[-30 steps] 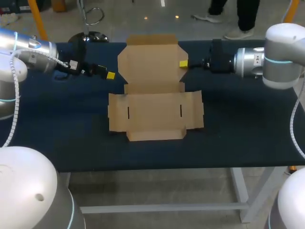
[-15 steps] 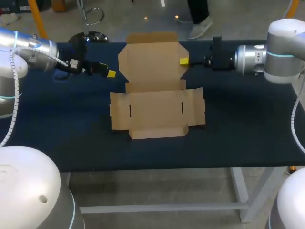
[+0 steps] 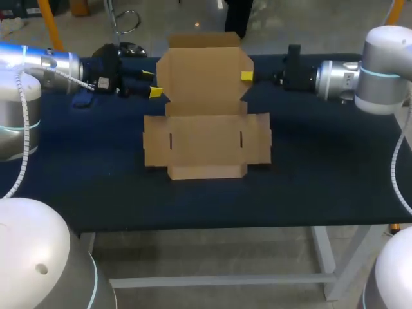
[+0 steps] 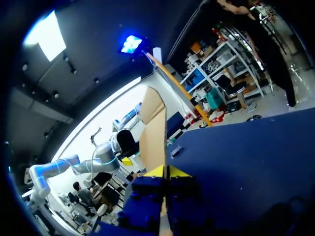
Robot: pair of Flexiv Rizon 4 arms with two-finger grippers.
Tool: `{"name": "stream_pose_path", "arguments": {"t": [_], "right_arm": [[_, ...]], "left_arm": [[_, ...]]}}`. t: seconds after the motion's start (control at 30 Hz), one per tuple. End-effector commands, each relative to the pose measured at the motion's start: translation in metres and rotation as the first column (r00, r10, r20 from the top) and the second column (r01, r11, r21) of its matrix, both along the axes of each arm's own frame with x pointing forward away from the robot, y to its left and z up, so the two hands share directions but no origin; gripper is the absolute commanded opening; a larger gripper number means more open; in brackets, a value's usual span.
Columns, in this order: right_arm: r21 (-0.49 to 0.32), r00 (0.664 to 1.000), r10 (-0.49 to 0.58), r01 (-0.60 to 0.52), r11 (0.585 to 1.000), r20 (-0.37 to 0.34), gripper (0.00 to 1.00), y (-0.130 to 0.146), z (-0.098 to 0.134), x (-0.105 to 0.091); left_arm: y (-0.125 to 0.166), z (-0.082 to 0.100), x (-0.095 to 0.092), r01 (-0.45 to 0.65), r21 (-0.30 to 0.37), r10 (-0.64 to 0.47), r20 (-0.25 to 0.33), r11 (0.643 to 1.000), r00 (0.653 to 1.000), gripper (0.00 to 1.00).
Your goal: Assemble the packaging by folding the flat box into shape, placing the metal phone stand inside, and closing the box properly
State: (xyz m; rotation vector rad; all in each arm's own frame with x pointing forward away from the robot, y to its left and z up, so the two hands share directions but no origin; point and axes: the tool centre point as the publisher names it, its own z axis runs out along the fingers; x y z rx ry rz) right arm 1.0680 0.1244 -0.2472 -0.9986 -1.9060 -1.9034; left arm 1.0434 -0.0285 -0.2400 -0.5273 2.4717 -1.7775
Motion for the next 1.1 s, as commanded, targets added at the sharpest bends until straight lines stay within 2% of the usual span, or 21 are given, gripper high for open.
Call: {"name": "stream_pose_path", "arguments": {"t": [0.03, 0.2, 0.5, 0.73, 0.8, 1.0, 1.1], "right_arm": [[0.007, 1.000, 0.007, -0.007, 1.000, 0.010, 0.00, 0.002, 0.001, 0.007], [0.022, 0.999, 0.020, -0.021, 1.000, 0.033, 0.00, 0.006, 0.006, 0.011], [0.044, 0.997, 0.032, -0.035, 0.998, 0.070, 0.00, 0.014, 0.012, 0.018], [0.057, 0.995, 0.042, -0.047, 0.997, 0.088, 0.00, 0.019, 0.015, 0.021], [0.059, 0.995, 0.044, -0.050, 0.997, 0.092, 0.00, 0.020, 0.016, 0.022], [0.059, 0.993, 0.046, -0.053, 0.997, 0.106, 0.00, 0.023, 0.018, 0.025], [0.060, 0.993, 0.046, -0.053, 0.997, 0.112, 0.00, 0.024, 0.019, 0.026]], "left_arm": [[-0.008, 0.004, 0.011, 0.038, -0.002, -0.038, 0.013, 0.999, 0.999, 1.00], [-0.017, 0.011, 0.019, 0.069, -0.013, -0.069, 0.031, 0.998, 0.997, 1.00], [-0.031, 0.014, 0.030, 0.116, -0.071, -0.113, 0.046, 0.991, 0.993, 0.98], [-0.042, 0.017, 0.039, 0.155, -0.085, -0.151, 0.052, 0.984, 0.987, 0.78], [-0.044, 0.018, 0.041, 0.165, -0.091, -0.161, 0.053, 0.982, 0.986, 0.78], [-0.049, 0.021, 0.043, 0.183, -0.111, -0.178, 0.061, 0.977, 0.982, 0.65], [-0.050, 0.022, 0.042, 0.191, -0.123, -0.184, 0.066, 0.974, 0.981, 0.55]]}}
